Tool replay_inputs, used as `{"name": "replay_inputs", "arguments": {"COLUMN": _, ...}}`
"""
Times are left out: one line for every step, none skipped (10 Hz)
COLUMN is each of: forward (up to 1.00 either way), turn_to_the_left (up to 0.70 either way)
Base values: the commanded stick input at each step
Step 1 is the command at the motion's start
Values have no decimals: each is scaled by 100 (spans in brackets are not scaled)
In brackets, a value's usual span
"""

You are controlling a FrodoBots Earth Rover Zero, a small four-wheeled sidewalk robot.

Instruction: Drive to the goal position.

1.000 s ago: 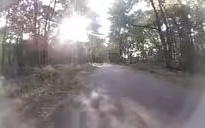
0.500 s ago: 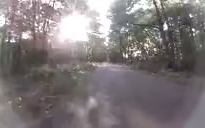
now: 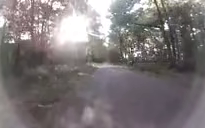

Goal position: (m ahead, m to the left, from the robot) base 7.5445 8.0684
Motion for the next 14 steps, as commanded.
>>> {"name": "replay_inputs", "arguments": {"forward": 70, "turn_to_the_left": -1}}
{"name": "replay_inputs", "arguments": {"forward": 70, "turn_to_the_left": -1}}
{"name": "replay_inputs", "arguments": {"forward": 70, "turn_to_the_left": -1}}
{"name": "replay_inputs", "arguments": {"forward": 70, "turn_to_the_left": -1}}
{"name": "replay_inputs", "arguments": {"forward": 70, "turn_to_the_left": -1}}
{"name": "replay_inputs", "arguments": {"forward": 70, "turn_to_the_left": -1}}
{"name": "replay_inputs", "arguments": {"forward": 70, "turn_to_the_left": -1}}
{"name": "replay_inputs", "arguments": {"forward": 70, "turn_to_the_left": -1}}
{"name": "replay_inputs", "arguments": {"forward": 70, "turn_to_the_left": -1}}
{"name": "replay_inputs", "arguments": {"forward": 70, "turn_to_the_left": -1}}
{"name": "replay_inputs", "arguments": {"forward": 70, "turn_to_the_left": -1}}
{"name": "replay_inputs", "arguments": {"forward": 70, "turn_to_the_left": -1}}
{"name": "replay_inputs", "arguments": {"forward": 70, "turn_to_the_left": -1}}
{"name": "replay_inputs", "arguments": {"forward": 70, "turn_to_the_left": -1}}
